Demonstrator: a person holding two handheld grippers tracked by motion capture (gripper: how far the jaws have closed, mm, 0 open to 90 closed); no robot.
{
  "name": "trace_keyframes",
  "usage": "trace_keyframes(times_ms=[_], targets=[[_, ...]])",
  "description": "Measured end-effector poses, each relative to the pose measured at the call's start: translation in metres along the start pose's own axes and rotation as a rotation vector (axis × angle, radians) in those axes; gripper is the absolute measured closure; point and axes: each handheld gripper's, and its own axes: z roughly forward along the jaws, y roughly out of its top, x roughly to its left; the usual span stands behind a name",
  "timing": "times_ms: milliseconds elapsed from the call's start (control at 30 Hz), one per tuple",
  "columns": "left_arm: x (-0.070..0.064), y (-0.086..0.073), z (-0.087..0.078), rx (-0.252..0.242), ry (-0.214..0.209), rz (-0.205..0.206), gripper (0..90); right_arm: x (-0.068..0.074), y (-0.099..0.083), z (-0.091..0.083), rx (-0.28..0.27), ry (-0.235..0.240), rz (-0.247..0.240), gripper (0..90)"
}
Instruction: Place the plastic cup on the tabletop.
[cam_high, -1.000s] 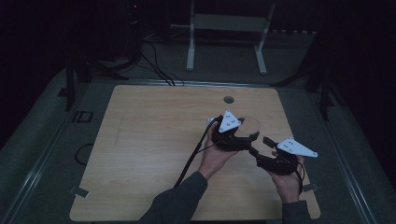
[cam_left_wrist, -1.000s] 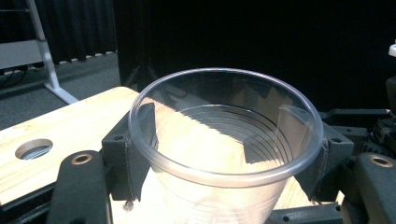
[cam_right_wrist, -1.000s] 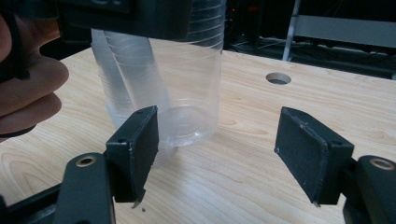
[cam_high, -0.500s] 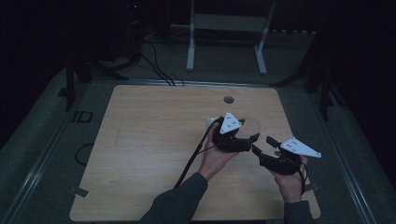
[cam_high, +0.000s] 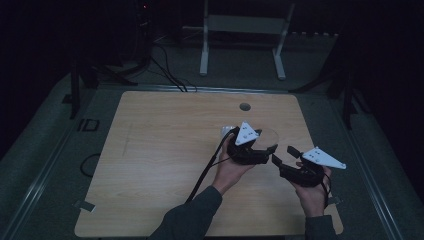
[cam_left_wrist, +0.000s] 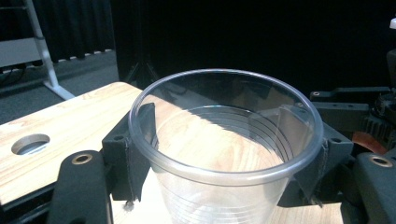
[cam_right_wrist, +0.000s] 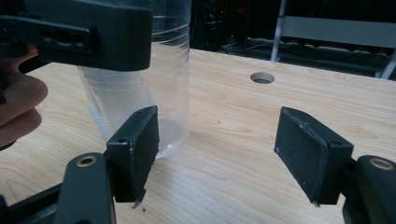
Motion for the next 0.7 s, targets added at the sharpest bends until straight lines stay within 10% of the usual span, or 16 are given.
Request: trace_keyframes(times_ms=[700], targets=[[0.0,-0.011,0.0,0.001,0.008,0.018,29.8,-0.004,0.0,-0.003,-0.006,-0.012,0.009,30.4]])
